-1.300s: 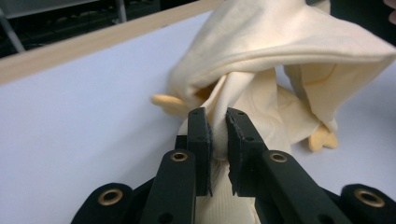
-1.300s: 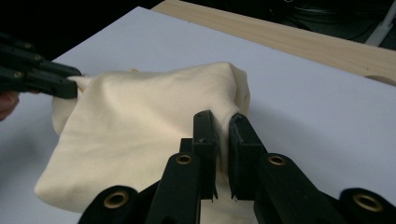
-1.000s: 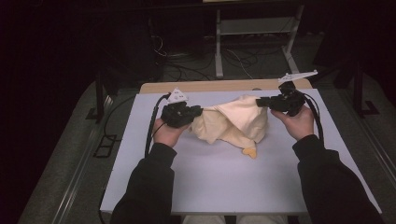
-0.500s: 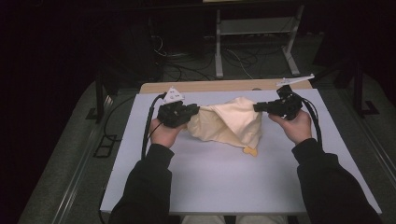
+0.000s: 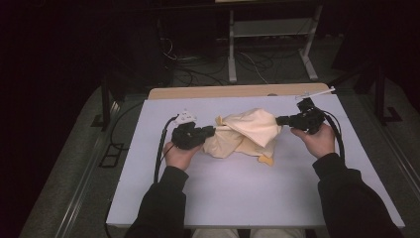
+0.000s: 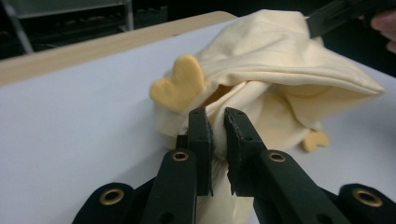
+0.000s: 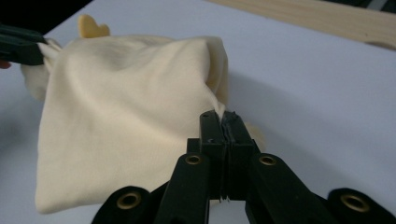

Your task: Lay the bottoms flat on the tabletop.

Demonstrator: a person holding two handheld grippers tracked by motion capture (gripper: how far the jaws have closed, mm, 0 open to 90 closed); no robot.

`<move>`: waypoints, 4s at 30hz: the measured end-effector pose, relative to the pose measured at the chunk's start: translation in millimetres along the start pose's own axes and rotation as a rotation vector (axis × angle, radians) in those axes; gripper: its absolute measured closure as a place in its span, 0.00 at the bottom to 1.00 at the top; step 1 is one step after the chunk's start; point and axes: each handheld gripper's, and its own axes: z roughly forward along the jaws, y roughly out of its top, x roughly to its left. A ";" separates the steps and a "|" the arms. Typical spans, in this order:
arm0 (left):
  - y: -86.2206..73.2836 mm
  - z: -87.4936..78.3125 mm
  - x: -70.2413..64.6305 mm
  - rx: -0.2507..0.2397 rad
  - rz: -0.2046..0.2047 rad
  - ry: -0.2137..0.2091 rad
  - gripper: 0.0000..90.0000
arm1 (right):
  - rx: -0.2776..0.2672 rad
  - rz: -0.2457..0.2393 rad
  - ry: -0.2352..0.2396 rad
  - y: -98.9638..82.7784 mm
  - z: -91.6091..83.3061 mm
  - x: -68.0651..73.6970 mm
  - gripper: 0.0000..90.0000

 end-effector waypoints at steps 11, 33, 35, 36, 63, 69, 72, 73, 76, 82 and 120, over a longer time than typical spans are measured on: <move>-15.4 11.9 -17.6 0.048 0.004 -0.055 0.89 | 0.010 0.100 0.029 -44.1 7.7 -12.8 0.96; -21.9 11.1 -17.5 0.048 -0.016 -0.085 0.88 | -0.082 -0.040 0.128 25.7 21.0 47.9 0.49; -21.8 11.0 -17.8 0.050 -0.012 -0.084 0.88 | -0.076 -0.046 0.130 27.8 23.8 49.6 0.48; -22.0 11.0 -18.0 0.050 -0.010 -0.084 0.88 | -0.071 -0.050 0.139 31.3 28.6 53.2 0.47; -26.3 13.8 -21.2 0.083 -0.009 -0.110 0.88 | 0.070 -0.121 0.176 53.8 69.5 87.1 0.34; -26.8 14.8 -21.6 0.088 -0.007 -0.113 0.88 | 0.096 -0.113 0.190 53.9 84.9 90.8 0.34; -27.0 14.8 -21.6 0.090 -0.007 -0.114 0.88 | 0.134 -0.125 0.183 54.1 98.2 98.8 0.38; -27.0 14.9 -21.7 0.090 -0.006 -0.112 0.88 | 0.134 -0.125 0.183 54.1 98.2 98.8 0.38; -27.1 15.1 -21.7 0.092 -0.009 -0.115 0.88 | 0.163 -0.131 0.191 54.7 107.6 104.7 0.53; -27.3 15.4 -22.1 0.096 -0.008 -0.116 0.88 | 0.223 -0.125 0.180 56.2 121.5 108.6 0.76; 55.0 -39.0 16.8 -0.027 0.012 0.056 0.89 | -0.037 -0.035 0.023 90.9 9.4 50.1 0.95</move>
